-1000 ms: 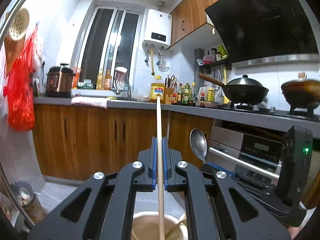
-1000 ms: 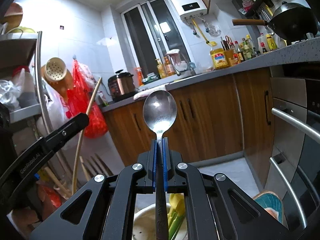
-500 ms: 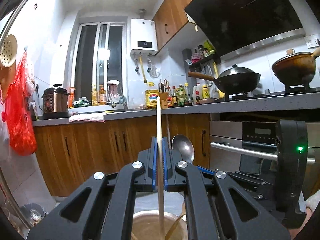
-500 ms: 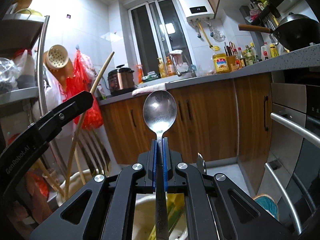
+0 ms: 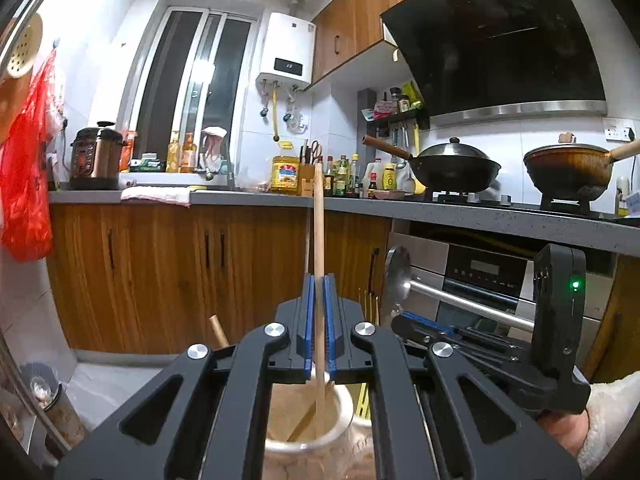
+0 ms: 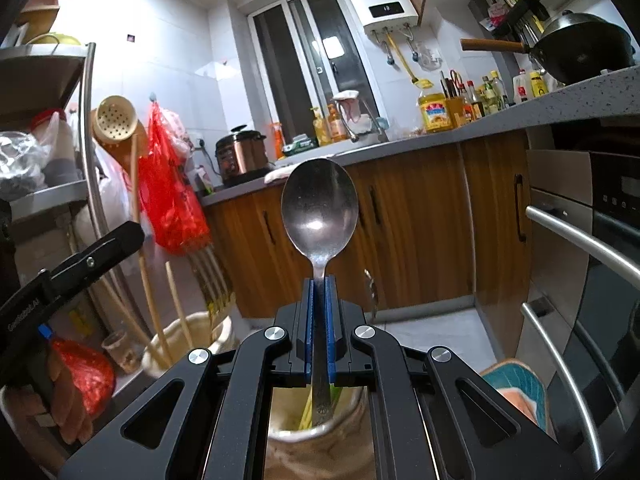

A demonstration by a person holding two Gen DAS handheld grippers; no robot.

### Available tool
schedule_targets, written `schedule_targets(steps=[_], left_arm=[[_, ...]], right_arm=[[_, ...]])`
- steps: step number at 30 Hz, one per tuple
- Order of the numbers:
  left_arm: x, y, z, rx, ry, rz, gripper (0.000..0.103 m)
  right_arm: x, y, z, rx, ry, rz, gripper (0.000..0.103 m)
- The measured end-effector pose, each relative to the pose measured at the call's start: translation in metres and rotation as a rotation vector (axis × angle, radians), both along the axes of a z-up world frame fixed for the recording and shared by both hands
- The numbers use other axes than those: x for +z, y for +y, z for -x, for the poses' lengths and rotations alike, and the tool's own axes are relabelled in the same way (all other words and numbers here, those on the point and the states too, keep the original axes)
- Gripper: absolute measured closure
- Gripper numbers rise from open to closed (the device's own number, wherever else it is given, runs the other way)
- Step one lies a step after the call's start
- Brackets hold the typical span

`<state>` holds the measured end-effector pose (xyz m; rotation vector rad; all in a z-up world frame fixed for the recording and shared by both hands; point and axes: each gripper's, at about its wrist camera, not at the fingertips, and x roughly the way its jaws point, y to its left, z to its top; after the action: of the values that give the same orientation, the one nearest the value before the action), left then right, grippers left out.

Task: Organize utensils
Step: 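Lower chopstick into tall cup with left gripper while right lowers spoon into small cup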

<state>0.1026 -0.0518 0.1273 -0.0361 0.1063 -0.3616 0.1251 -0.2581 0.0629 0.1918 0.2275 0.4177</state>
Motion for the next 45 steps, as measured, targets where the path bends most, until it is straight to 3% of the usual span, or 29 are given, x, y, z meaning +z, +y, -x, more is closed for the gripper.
schedule_targets(steps=[7, 18, 29, 40, 45], left_arm=[[0.001, -0.006, 0.016, 0.016, 0.088, -0.078, 0.098], [-0.020, -0.012, 0.002, 0.047, 0.264, -0.123, 0.098], [-0.033, -0.015, -0.006, 0.075, 0.317, -0.158, 0.098], [-0.038, -0.016, -0.010, 0.080, 0.348, -0.160, 0.095], [-0.037, -0.014, -0.009, 0.085, 0.341, -0.145, 0.078]], right_arm=[[-0.001, 0.000, 0.019, 0.017, 0.031, 0.026, 0.097], [-0.013, 0.020, 0.025, 0.030, 0.088, 0.126, 0.097], [-0.021, 0.017, 0.016, 0.026, 0.154, 0.135, 0.096], [-0.022, 0.004, 0.007, 0.001, 0.210, 0.076, 0.096], [-0.022, 0.003, 0.005, 0.002, 0.214, 0.067, 0.096]])
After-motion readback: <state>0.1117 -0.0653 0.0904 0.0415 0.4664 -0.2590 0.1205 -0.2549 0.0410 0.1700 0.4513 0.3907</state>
